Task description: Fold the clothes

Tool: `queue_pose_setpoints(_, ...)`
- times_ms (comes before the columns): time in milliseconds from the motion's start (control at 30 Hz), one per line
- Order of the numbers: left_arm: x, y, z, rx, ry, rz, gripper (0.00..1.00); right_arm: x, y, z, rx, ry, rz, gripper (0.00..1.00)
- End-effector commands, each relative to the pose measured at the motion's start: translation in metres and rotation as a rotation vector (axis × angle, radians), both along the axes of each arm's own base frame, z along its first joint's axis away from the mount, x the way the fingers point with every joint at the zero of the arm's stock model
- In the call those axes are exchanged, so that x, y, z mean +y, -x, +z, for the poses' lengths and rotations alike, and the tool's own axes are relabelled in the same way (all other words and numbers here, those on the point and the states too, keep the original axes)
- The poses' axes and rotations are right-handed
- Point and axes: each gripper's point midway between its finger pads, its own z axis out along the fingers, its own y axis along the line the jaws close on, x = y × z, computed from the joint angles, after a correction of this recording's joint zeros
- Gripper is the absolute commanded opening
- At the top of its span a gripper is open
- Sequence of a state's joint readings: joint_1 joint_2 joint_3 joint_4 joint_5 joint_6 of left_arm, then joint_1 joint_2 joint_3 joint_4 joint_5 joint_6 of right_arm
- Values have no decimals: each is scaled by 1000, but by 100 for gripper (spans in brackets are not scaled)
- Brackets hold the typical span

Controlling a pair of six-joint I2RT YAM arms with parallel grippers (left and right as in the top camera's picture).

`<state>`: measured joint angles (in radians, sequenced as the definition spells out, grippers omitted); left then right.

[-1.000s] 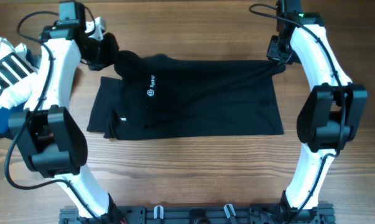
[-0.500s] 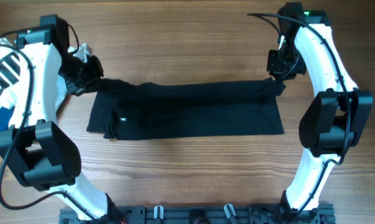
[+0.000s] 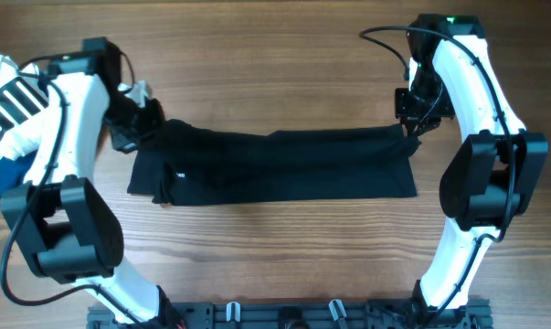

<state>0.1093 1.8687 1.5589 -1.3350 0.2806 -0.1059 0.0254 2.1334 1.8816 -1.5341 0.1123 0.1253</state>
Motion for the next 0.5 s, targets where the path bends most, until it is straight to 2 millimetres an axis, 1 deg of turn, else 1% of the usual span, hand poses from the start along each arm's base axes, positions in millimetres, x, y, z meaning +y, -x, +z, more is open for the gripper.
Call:
queue_pose_setpoints(0, -12, 10, -12, 4, -58, -87, 4, -2, 12, 7, 21, -11, 18, 17)
queue_pose_setpoints(33, -9, 18, -17, 36, -95, -101, 4, -2, 18, 3, 49, -15, 38, 17)
queue_pose_setpoints(133, -6, 30, -17, 83, -111, -103, 5, -3, 24, -2, 74, -11, 38, 17)
queue_pose_setpoints(167, -5, 34, -16, 101, -113, -104, 12, -3, 25, -3, 77, -11, 36, 18)
queue_pose_setpoints(200, -4, 38, -16, 119, -120, -106, 16, -2, 24, -3, 76, -12, 35, 18)
queue_pose_setpoints(267, 7, 50, -14, 170, -179, -119, 22, -2, 24, -3, 74, -12, 37, 19)
queue_pose_setpoints(300, 10, 54, -14, 187, -200, -123, 31, -2, 22, -4, 66, -13, 37, 20)
queue_pose_setpoints(333, 10, 53, -14, 184, -200, -120, 33, -1, 20, -4, 58, -18, 36, 21)
queue_pose_setpoints(400, 1, 38, -15, 121, -149, -107, 34, 8, 14, -7, 31, -69, 25, 21)
queue_pose_setpoints(467, -13, 11, -10, 8, -69, -92, 37, 13, 11, -8, 16, -100, 19, 22)
